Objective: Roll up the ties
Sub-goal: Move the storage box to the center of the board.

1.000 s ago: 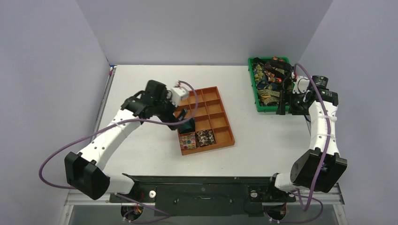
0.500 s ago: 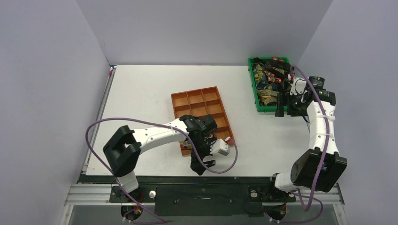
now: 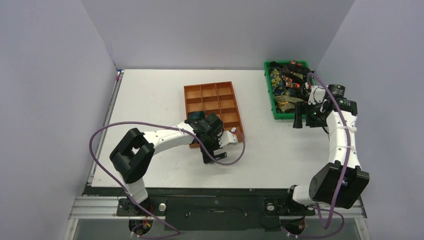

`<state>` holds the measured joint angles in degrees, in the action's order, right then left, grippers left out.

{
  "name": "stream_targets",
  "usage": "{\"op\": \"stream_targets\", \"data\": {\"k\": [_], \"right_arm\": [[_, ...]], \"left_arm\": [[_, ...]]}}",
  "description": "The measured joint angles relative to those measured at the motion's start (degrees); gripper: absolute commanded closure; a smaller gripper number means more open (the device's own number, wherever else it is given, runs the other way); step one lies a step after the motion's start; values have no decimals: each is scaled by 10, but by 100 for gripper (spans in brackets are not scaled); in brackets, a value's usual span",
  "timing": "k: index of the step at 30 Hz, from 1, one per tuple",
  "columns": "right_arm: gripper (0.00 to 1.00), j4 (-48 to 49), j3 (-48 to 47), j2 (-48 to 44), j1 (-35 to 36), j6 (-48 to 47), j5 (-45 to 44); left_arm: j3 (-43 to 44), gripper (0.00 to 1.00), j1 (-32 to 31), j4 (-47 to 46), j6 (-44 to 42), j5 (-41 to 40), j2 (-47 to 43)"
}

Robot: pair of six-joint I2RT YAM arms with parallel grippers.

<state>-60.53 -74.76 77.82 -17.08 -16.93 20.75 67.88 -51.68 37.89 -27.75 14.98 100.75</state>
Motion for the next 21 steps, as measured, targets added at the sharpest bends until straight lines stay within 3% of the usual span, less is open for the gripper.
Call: {"op": "stream_targets", "data": {"k": [8, 12, 17, 21], "right_arm": [[24, 2, -14, 18, 0, -5, -5], [25, 9, -37, 40, 0, -8, -13], [36, 23, -75, 78, 3, -14, -31], [40, 43, -127, 126, 11, -24, -56]], "left_arm": [[14, 0, 108, -112, -27, -99, 56], [52, 2, 137, -129, -29, -108, 86], [81, 3, 153, -147, -25, -120, 91], [108, 3, 158, -123, -13, -89, 82]]}}
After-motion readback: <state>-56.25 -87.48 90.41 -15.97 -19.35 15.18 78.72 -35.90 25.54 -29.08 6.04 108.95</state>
